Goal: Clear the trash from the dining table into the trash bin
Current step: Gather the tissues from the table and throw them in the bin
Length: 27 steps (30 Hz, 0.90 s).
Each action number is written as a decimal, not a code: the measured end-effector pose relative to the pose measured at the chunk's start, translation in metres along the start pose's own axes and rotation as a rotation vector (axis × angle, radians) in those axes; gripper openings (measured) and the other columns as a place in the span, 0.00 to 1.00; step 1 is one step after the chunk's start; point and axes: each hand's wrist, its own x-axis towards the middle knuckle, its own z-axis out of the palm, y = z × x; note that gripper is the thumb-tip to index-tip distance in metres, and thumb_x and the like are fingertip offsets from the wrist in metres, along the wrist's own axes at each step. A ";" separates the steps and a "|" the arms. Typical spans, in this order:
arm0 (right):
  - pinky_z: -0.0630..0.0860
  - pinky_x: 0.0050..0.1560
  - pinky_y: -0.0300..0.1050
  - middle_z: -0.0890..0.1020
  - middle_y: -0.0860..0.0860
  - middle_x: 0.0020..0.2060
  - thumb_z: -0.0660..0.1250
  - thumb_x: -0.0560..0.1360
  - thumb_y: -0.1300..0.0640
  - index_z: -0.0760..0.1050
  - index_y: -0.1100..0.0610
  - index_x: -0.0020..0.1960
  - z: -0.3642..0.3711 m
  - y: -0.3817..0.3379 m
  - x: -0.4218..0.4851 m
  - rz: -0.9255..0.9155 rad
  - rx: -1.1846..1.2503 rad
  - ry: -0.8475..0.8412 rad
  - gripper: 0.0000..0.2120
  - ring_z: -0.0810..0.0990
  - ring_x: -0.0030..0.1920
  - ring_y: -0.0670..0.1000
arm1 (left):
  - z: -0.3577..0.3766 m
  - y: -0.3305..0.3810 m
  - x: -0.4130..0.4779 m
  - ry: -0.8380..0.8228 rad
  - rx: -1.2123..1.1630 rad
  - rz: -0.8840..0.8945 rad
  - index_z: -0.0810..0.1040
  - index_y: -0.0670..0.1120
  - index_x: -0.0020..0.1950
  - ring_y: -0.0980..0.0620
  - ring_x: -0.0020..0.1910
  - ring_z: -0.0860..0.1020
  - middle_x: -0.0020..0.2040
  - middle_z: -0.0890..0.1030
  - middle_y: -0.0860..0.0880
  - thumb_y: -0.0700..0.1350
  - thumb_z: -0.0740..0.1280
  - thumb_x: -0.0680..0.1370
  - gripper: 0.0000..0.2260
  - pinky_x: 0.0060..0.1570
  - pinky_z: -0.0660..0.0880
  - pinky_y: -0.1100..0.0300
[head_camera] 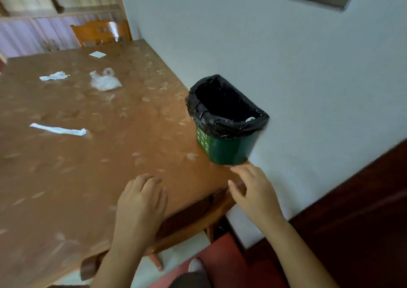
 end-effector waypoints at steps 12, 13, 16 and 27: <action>0.74 0.52 0.43 0.79 0.51 0.50 0.59 0.73 0.50 0.75 0.56 0.55 0.021 -0.097 -0.124 -0.217 0.118 -0.178 0.16 0.75 0.53 0.49 | -0.091 -0.014 -0.190 0.053 0.083 -0.276 0.79 0.39 0.47 0.40 0.42 0.78 0.46 0.81 0.42 0.47 0.59 0.73 0.15 0.40 0.75 0.50; 0.74 0.52 0.42 0.79 0.51 0.50 0.61 0.73 0.52 0.75 0.56 0.55 0.025 -0.108 -0.130 -0.237 0.120 -0.198 0.14 0.75 0.53 0.49 | -0.097 -0.019 -0.201 0.062 0.085 -0.295 0.80 0.39 0.47 0.40 0.42 0.78 0.46 0.81 0.42 0.48 0.58 0.73 0.16 0.40 0.75 0.51; 0.73 0.51 0.41 0.79 0.50 0.49 0.65 0.71 0.55 0.76 0.56 0.54 0.043 -0.146 -0.148 -0.311 0.123 -0.262 0.12 0.75 0.52 0.49 | -0.118 -0.039 -0.237 0.100 0.070 -0.354 0.79 0.39 0.45 0.41 0.42 0.79 0.45 0.81 0.42 0.47 0.58 0.73 0.15 0.41 0.76 0.51; 0.77 0.51 0.54 0.81 0.54 0.48 0.62 0.69 0.51 0.77 0.58 0.51 0.169 -0.374 -0.231 -0.507 0.112 -0.445 0.15 0.78 0.51 0.56 | -0.241 -0.206 -0.382 0.200 0.170 -0.571 0.80 0.39 0.45 0.41 0.41 0.79 0.45 0.81 0.42 0.45 0.58 0.73 0.14 0.39 0.76 0.53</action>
